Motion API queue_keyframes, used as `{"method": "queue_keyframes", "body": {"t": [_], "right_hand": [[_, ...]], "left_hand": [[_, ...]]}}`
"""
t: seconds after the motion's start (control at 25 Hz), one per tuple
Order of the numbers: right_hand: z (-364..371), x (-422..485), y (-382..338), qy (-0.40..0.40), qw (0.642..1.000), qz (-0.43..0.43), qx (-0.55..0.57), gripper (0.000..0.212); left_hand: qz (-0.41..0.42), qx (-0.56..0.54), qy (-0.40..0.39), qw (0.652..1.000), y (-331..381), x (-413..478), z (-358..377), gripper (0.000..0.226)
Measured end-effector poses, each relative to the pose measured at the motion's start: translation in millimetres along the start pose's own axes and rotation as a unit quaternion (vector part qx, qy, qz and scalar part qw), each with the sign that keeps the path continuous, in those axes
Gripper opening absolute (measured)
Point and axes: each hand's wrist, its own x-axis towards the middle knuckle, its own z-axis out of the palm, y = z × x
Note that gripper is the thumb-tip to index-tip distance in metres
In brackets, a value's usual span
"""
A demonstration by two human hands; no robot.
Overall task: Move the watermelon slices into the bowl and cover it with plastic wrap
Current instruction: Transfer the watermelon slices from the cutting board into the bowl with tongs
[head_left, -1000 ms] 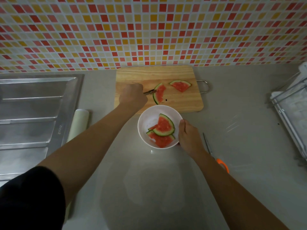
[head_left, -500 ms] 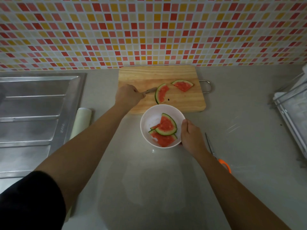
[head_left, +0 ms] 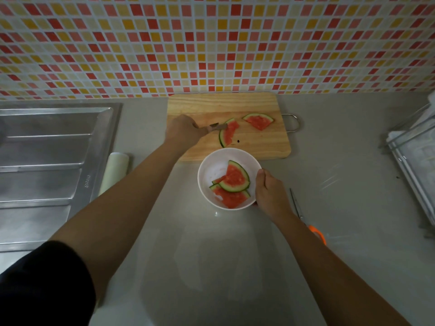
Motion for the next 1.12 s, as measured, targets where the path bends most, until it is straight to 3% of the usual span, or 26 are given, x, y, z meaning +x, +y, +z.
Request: {"method": "queue_keyframes", "body": {"t": [0.32, 0.44, 0.56, 0.64, 0.76, 1.12], "right_hand": [[-1, 0, 1, 0.005, 1.000, -0.004, 0.002, 0.035], [0, -1, -1, 0.000, 1.000, -0.004, 0.007, 0.037], [0, -1, 0, 0.000, 1.000, -0.001, 0.004, 0.036], [-1, -1, 0, 0.001, 1.000, -0.002, -0.004, 0.033], [-2, 0, -1, -0.002, 1.000, 0.004, 0.001, 0.034], [-2, 0, -4, -0.007, 1.000, 0.009, 0.016, 0.032]], "left_hand": [[-0.134, -0.069, -0.167, 0.974, 2, 25, -30, 0.029], [-0.162, -0.099, -0.193, 0.963, 4, 24, -21, 0.027], [-0.128, -0.100, -0.154, 0.975, 4, 24, -16, 0.028], [-0.053, -0.047, -0.069, 0.995, 5, 26, -16, 0.035], [0.050, 0.029, 0.031, 0.998, 10, 27, -13, 0.039], [0.085, 0.050, 0.028, 0.995, 3, 30, 10, 0.040]]}}
